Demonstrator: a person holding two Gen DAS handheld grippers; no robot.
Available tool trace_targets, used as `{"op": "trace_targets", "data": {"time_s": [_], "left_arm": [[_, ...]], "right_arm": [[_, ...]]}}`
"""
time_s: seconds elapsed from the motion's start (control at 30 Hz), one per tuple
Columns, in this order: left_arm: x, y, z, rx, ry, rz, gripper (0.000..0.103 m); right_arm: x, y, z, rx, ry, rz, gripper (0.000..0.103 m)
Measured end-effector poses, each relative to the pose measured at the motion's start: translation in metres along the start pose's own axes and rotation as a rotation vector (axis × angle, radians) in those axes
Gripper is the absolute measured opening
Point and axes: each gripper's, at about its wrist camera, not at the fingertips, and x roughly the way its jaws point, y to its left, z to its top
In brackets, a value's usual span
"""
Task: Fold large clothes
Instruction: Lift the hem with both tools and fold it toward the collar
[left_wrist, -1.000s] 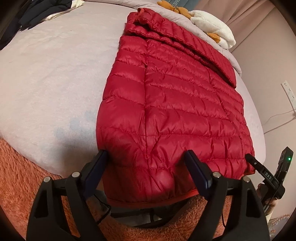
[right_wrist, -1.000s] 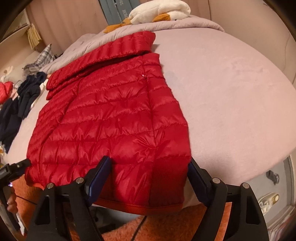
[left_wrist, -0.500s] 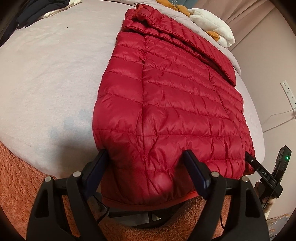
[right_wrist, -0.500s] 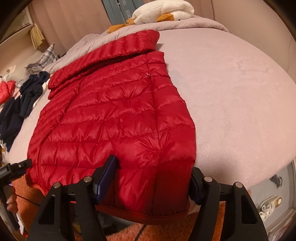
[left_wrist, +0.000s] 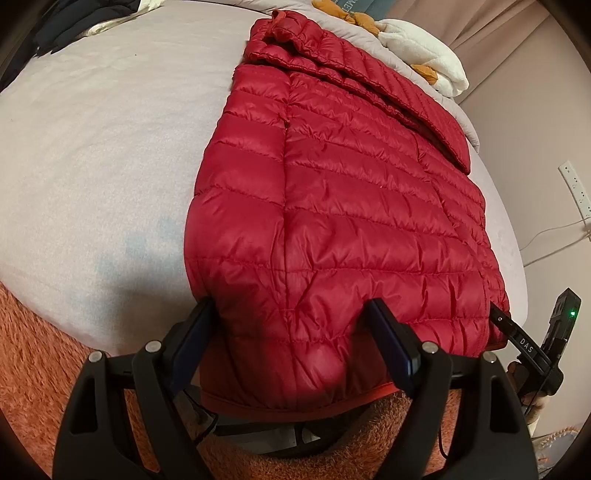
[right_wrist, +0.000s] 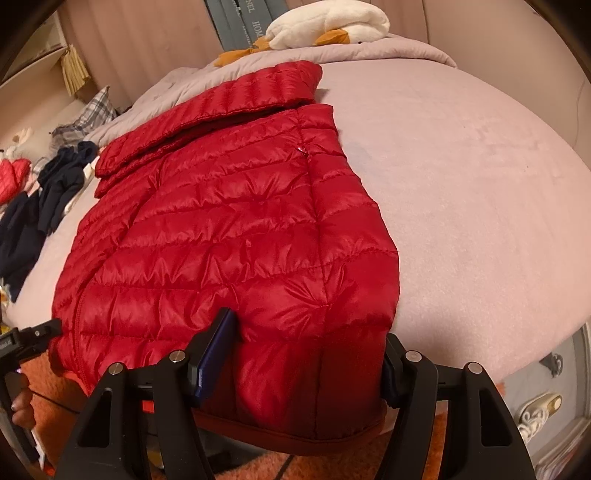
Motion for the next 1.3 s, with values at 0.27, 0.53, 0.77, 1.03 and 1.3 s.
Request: {"op": "trace_targets", "data": {"time_s": [0.27, 0.53, 0.77, 1.03, 1.3], "left_arm": [[0.001, 0.000, 0.000, 0.008, -0.002, 0.003, 0.082], [-0.001, 0.001, -0.001, 0.018, -0.003, 0.014, 0.077], [-0.003, 0.003, -0.002, 0.005, -0.001, 0.003, 0.066], [-0.005, 0.005, -0.004, 0.003, 0.003, -0.002, 0.056], [-0.003, 0.005, -0.002, -0.003, 0.026, -0.021, 0.056]], "right_arm": [[0.000, 0.001, 0.000, -0.004, 0.002, -0.009, 0.068], [-0.001, 0.004, 0.000, -0.016, 0.004, -0.011, 0.064], [-0.001, 0.008, 0.000, -0.022, 0.005, -0.004, 0.055], [-0.001, 0.009, 0.000, -0.023, 0.004, 0.006, 0.050], [-0.001, 0.010, -0.001, -0.027, 0.004, 0.016, 0.044]]}}
